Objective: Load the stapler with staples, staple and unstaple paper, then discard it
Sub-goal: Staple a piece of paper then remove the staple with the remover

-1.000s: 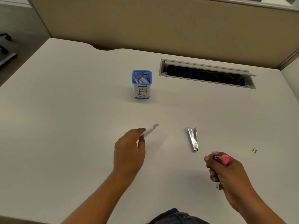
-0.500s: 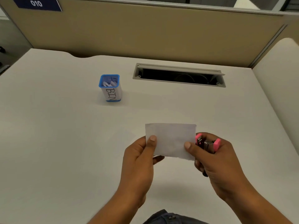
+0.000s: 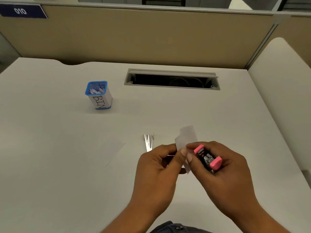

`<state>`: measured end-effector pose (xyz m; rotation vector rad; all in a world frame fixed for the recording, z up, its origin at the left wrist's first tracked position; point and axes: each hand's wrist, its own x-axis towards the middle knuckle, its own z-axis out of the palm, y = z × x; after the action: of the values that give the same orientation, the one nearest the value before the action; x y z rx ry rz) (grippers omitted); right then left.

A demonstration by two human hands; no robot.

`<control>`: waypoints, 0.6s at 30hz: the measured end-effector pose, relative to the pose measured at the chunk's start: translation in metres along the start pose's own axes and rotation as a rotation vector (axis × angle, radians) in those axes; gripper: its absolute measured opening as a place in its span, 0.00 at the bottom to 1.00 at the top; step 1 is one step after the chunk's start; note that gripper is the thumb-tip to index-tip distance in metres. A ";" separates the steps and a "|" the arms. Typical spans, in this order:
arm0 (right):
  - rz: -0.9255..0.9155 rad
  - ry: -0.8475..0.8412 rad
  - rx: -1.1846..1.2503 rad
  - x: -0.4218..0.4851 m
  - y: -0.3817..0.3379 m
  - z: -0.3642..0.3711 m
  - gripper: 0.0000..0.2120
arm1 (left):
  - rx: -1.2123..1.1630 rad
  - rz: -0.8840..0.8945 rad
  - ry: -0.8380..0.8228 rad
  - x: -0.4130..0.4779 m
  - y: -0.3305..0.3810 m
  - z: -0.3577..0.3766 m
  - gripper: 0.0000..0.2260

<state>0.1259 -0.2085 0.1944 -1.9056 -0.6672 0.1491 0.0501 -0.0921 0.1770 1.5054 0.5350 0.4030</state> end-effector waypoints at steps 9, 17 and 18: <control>-0.031 -0.051 -0.004 -0.004 -0.010 0.006 0.10 | -0.066 -0.017 0.000 0.011 0.003 -0.011 0.07; 0.337 0.000 0.278 0.021 -0.023 -0.003 0.13 | -0.104 -0.067 -0.142 0.014 0.008 -0.034 0.06; 0.408 -0.069 0.307 0.024 -0.024 -0.003 0.16 | -0.111 -0.075 -0.176 0.014 0.010 -0.037 0.06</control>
<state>0.1379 -0.1919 0.2213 -1.7208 -0.2715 0.5469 0.0418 -0.0536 0.1866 1.3935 0.4221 0.2354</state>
